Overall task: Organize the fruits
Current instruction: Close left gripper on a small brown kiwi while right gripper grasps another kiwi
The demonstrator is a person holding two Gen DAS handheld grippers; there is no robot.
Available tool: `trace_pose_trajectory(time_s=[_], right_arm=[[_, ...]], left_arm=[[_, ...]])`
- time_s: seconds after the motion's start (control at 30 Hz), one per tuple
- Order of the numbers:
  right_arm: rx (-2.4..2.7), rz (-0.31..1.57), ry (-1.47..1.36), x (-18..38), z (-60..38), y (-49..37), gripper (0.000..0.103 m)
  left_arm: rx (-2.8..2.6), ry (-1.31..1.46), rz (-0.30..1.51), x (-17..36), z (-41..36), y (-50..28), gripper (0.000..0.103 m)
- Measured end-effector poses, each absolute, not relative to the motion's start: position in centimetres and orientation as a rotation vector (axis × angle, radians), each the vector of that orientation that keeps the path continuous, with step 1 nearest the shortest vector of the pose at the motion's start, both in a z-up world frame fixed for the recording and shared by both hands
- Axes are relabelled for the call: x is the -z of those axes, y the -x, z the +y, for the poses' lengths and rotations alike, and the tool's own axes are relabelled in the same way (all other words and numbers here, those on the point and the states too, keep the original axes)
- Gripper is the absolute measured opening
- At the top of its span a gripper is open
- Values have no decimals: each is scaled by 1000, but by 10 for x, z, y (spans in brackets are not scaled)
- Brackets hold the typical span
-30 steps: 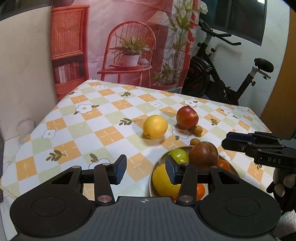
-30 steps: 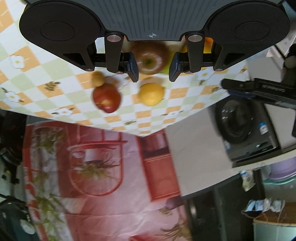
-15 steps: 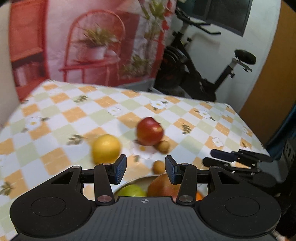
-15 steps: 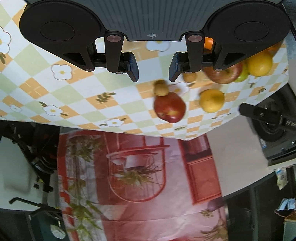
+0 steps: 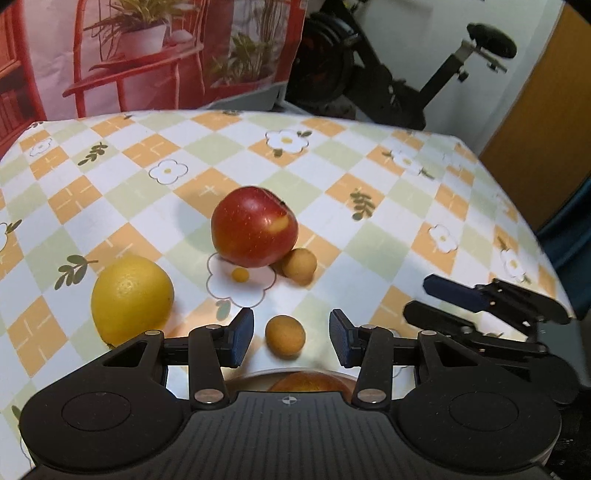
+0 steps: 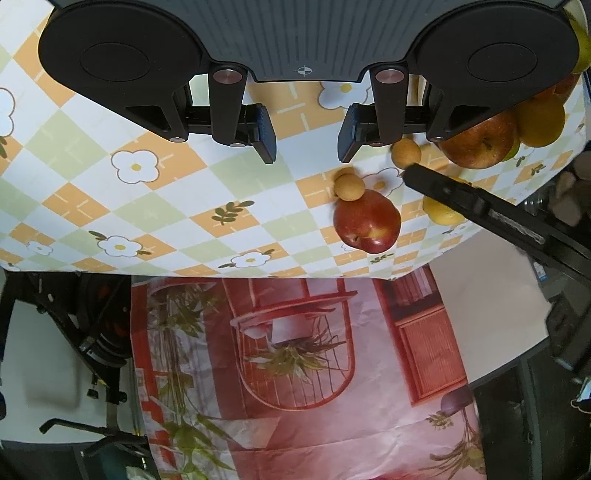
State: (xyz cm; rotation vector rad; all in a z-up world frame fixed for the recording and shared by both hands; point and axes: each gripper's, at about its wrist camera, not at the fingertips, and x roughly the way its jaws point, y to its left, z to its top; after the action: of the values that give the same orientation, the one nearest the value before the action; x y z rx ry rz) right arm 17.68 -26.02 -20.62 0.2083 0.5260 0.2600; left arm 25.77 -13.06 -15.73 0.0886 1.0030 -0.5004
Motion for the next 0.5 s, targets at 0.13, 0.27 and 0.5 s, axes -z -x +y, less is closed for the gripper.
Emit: trace_pose_trajectory(time_s=[0.13,0.27,0.5], right_arm=[[-266,521,-230,207,-263,-175,35],[-272,519,-243,208,-265,-174,35],[-284,527,-253,208,-263,-175,35]], left_arm=[[498,-100,1019,160,-132,-263,48],[492,-114,1034,163,-136,-266,48],[492,-139,1042,167,-137,-264,28]])
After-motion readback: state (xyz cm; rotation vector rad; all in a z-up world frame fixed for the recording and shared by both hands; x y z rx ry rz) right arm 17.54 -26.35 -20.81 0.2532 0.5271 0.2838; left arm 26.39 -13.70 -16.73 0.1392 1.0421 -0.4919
